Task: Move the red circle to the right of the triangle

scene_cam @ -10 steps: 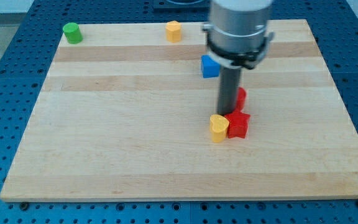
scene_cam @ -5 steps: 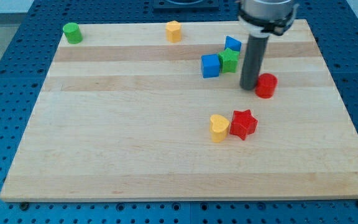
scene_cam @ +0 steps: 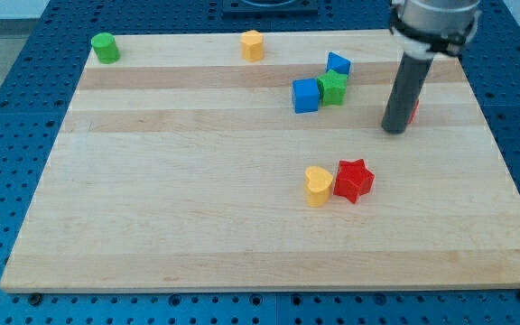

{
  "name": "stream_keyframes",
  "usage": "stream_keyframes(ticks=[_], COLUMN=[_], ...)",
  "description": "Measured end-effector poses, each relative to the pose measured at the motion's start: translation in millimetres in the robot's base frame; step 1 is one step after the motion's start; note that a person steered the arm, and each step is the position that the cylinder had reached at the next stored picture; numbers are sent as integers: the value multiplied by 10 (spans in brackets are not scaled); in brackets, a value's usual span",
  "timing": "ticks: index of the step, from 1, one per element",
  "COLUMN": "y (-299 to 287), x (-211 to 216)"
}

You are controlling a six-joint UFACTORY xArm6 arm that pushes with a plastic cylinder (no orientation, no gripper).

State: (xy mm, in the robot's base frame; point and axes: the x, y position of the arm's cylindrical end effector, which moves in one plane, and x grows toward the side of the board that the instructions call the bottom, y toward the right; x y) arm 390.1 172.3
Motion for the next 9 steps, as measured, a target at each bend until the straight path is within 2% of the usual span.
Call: stream_keyframes(ticks=[1,3,4,6,8,9], y=[23,88,464,765,804,549], x=[-309,67,-105,-877,-433,-379])
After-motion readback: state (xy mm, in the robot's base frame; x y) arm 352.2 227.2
